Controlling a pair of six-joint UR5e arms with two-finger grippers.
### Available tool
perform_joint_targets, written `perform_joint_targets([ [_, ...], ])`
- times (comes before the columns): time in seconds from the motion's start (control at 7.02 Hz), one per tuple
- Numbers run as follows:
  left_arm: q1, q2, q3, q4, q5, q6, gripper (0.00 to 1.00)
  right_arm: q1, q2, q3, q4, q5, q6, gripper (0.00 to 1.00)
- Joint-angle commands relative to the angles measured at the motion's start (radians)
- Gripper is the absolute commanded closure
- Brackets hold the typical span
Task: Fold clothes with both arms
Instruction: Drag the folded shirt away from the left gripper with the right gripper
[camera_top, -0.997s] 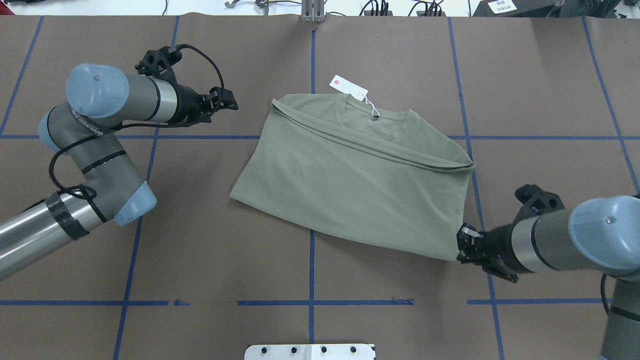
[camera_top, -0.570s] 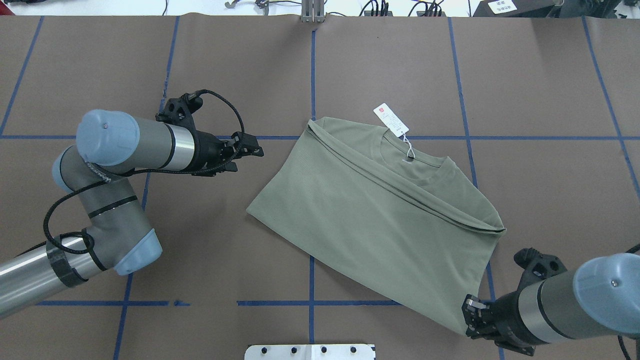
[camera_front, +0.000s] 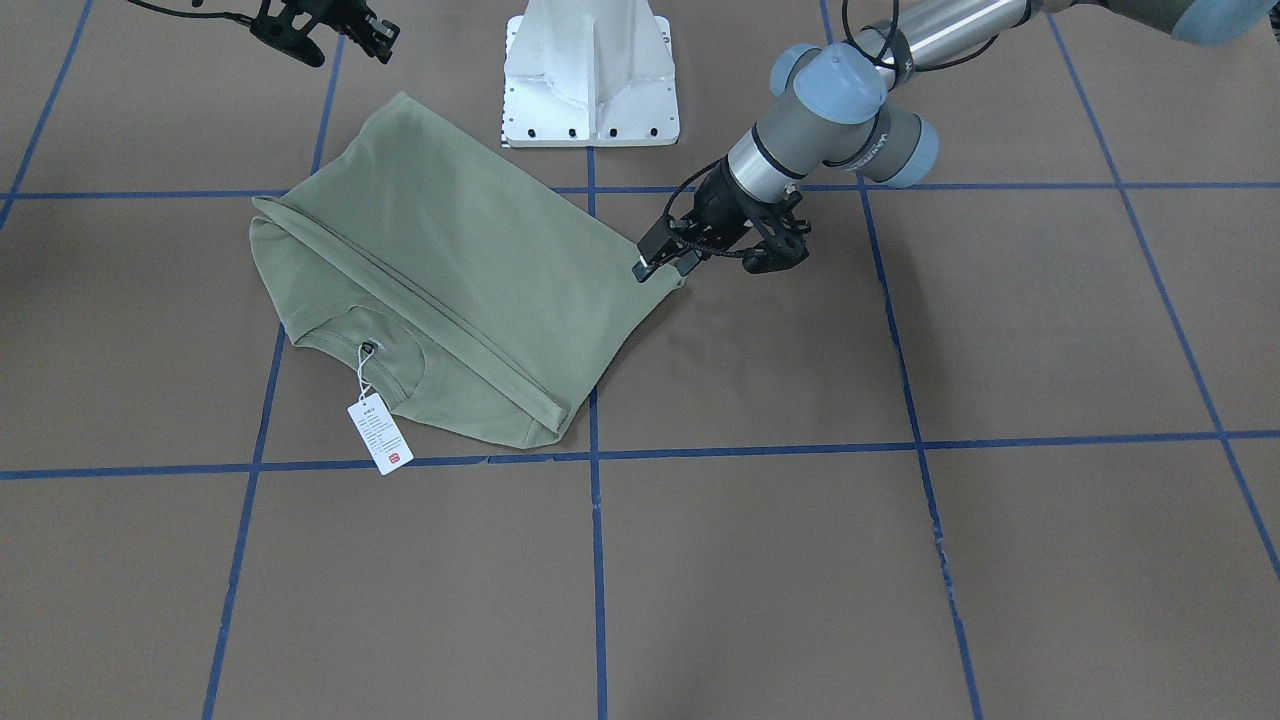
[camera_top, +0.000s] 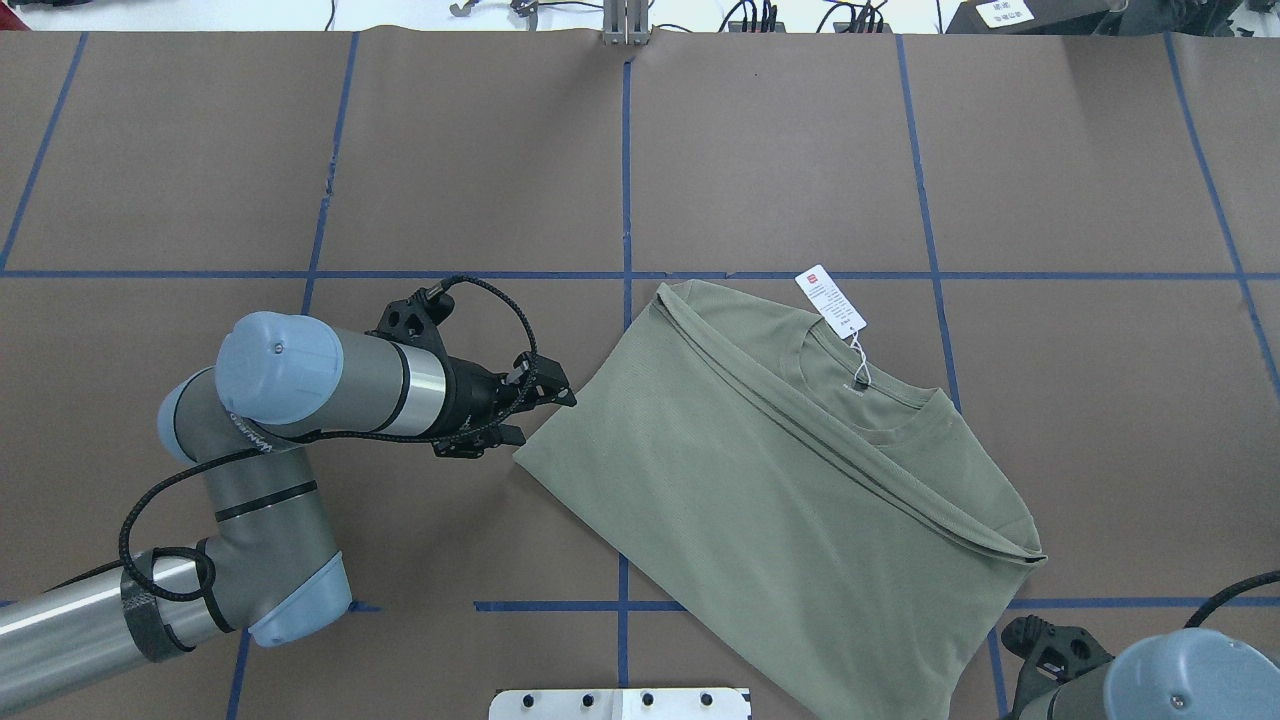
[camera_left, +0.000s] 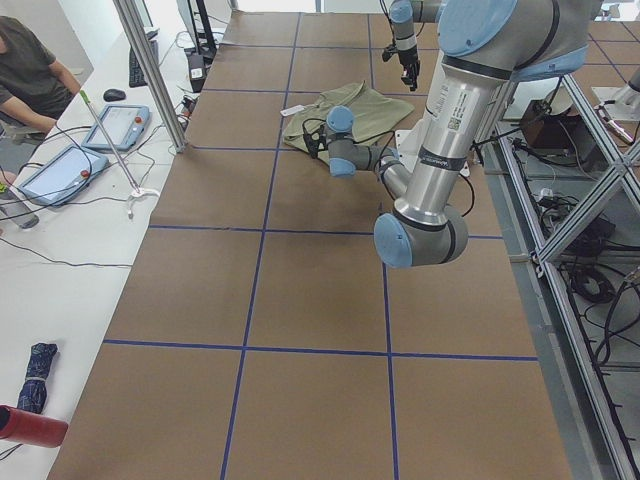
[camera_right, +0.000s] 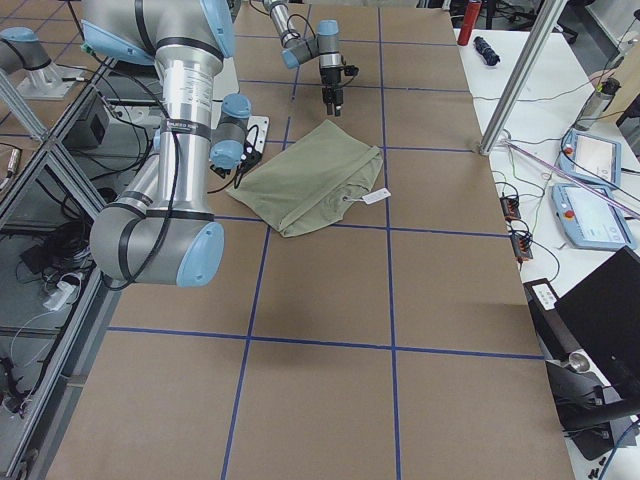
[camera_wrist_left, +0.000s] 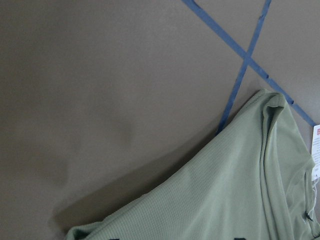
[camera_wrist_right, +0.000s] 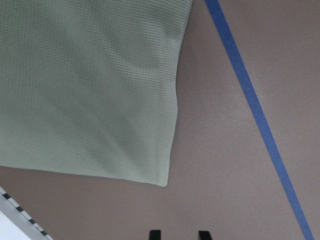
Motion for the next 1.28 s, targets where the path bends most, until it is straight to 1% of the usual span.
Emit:
perform_joint_targets([
  [0.0,0.002,0.005,-0.028,0.044,-0.004,-0.004,0.2,-0.094,0.006,0.001,-0.084,-0.092,0.08,0.0],
  [0.14,0.004,0.005,-0.027,0.044,-0.004,-0.004,0.21,-0.057,0.008,0.041,-0.109,-0.092,0.082,0.0],
  [0.28,0.007,0.005,-0.015,0.073,-0.002,-0.004,0.24,0.059,0.015,0.079,-0.108,-0.091,0.082,0.0],
  [0.43,0.024,0.002,-0.015,0.146,0.001,-0.001,0.28,0.169,0.091,0.073,-0.108,-0.088,0.073,0.0],
  [0.57,0.031,0.004,-0.012,0.15,0.002,0.005,0.3,0.274,0.188,0.023,-0.108,-0.076,0.063,0.0],
  [0.71,0.047,0.005,-0.01,0.153,0.004,0.004,0.33,0.36,0.274,-0.053,-0.109,-0.068,0.05,0.0],
  [0.85,0.054,0.005,-0.01,0.152,0.004,0.001,0.36,0.415,0.311,-0.104,-0.109,-0.054,-0.019,0.0],
  [1.0,0.068,0.002,-0.009,0.153,0.013,-0.003,0.41,0.437,0.31,-0.112,-0.111,-0.051,-0.051,0.0],
  [1.14,0.068,0.001,-0.005,0.153,0.025,-0.003,0.45,0.434,0.31,-0.117,-0.111,-0.051,-0.052,0.0],
])
